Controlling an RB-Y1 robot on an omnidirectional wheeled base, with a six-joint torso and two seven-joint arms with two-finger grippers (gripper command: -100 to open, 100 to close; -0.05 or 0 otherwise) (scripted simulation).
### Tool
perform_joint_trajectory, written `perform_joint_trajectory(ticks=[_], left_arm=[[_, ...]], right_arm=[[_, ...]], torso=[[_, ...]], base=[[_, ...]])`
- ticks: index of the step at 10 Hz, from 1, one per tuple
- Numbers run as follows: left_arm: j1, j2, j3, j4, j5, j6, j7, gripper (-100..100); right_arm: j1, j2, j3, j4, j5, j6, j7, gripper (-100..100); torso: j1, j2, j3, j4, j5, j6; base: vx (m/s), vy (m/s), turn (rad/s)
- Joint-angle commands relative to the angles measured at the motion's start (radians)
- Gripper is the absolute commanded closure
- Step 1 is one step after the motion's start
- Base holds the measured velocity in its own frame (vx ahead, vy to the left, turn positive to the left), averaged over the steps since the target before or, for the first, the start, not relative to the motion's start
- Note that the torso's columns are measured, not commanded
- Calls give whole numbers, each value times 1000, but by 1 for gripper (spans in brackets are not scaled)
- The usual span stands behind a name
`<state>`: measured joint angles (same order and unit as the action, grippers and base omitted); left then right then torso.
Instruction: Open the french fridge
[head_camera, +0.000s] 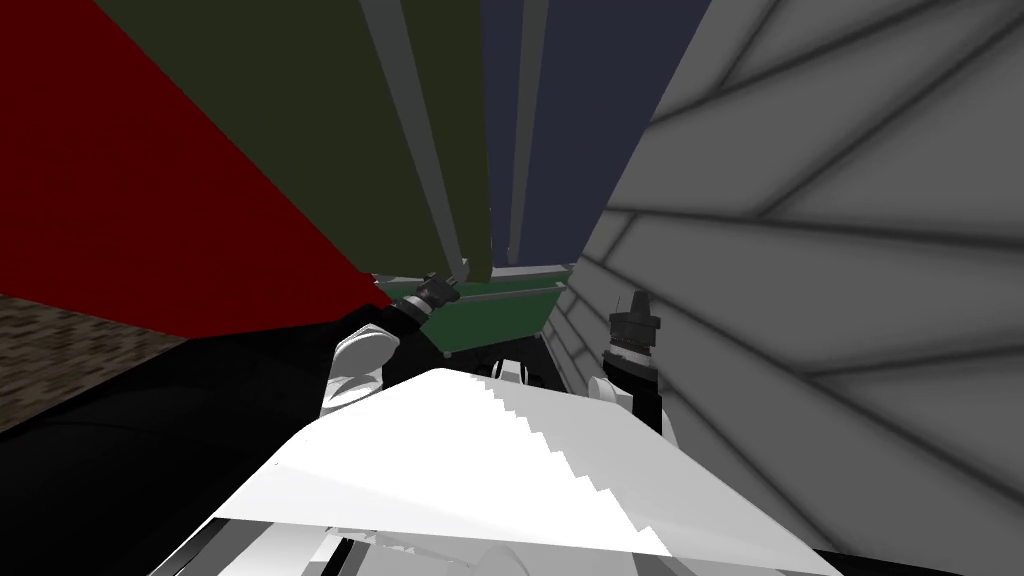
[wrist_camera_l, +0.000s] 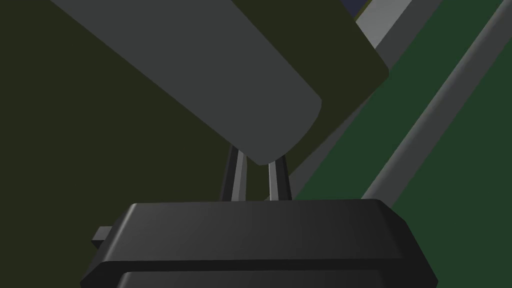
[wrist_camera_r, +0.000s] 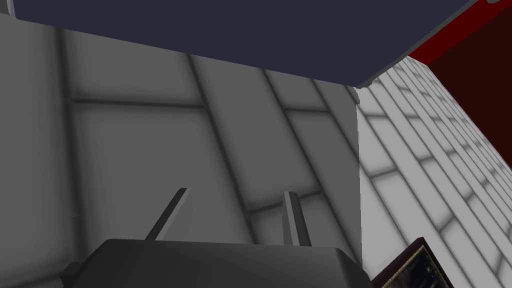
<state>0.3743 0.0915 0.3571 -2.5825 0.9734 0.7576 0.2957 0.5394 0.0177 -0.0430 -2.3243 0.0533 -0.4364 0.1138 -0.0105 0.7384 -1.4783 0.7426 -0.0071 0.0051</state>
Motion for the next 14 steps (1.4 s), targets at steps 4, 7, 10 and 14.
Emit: perform_joint_trajectory(ticks=[4, 7, 10, 14], left_arm=[[-22, 41, -35, 9, 90, 25, -37, 100], [-51, 67, -59, 25, 161, 52, -71, 100], [-81, 93, -83, 40, 232, 78, -106, 100], [-90, 121, -79, 67, 304, 125, -132, 100]], right_arm=[[0, 0, 0, 0, 0, 0, 0, 0], [0, 0, 0, 0, 0, 0, 0, 0], [0, 0, 0, 0, 0, 0, 0, 0], [0, 0, 0, 0, 0, 0, 0, 0]], torso=[[1, 5, 4, -1, 2, 0], [6, 4, 3, 1, 3, -4], [5, 11, 9, 1, 4, -3], [-4, 3, 2, 3, 0, -3]], base=[[-169, 145, -99], [-153, 163, -93], [-227, 208, -116], [-134, 136, -53]])
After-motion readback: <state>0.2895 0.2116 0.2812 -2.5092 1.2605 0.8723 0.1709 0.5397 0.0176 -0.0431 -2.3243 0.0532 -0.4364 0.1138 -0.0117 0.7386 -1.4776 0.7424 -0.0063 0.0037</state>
